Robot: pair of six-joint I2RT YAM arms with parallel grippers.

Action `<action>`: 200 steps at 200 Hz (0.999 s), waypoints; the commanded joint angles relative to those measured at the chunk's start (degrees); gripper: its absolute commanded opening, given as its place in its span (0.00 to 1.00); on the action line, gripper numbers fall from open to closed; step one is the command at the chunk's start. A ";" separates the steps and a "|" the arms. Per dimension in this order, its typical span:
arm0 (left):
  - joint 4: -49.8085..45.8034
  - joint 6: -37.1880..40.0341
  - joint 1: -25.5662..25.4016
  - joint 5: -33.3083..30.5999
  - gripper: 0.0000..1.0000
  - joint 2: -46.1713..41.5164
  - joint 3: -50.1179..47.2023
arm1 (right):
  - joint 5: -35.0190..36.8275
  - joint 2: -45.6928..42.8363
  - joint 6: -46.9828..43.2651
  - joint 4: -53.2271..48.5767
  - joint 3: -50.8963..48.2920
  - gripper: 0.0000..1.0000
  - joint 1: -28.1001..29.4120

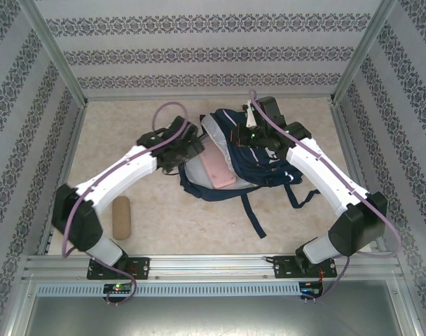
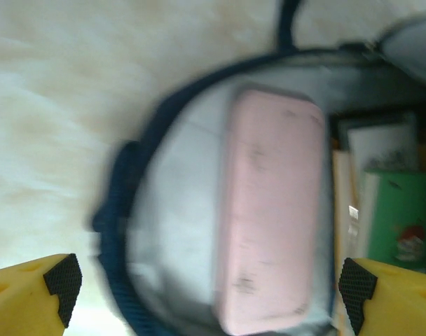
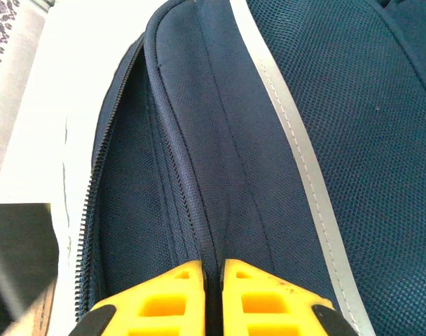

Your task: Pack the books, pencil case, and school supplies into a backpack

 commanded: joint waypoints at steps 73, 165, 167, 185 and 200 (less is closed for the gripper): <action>-21.27 0.76 21.26 -8.61 0.99 -22.75 -26.78 | -4.30 3.10 1.95 7.80 3.52 0.10 3.19; -8.06 8.35 33.44 2.41 1.00 -24.06 -40.62 | -4.16 2.93 1.96 7.71 2.76 0.10 3.37; -7.55 8.46 33.43 3.03 1.00 -24.06 -40.91 | -4.14 2.89 2.00 7.71 2.74 0.10 3.37; -3.99 8.86 33.43 8.49 1.00 -24.54 -42.55 | -4.24 2.98 2.09 7.81 2.77 0.10 3.37; -3.25 8.39 33.27 10.79 1.00 -25.46 -43.06 | -4.34 3.22 2.07 7.96 2.76 0.10 3.37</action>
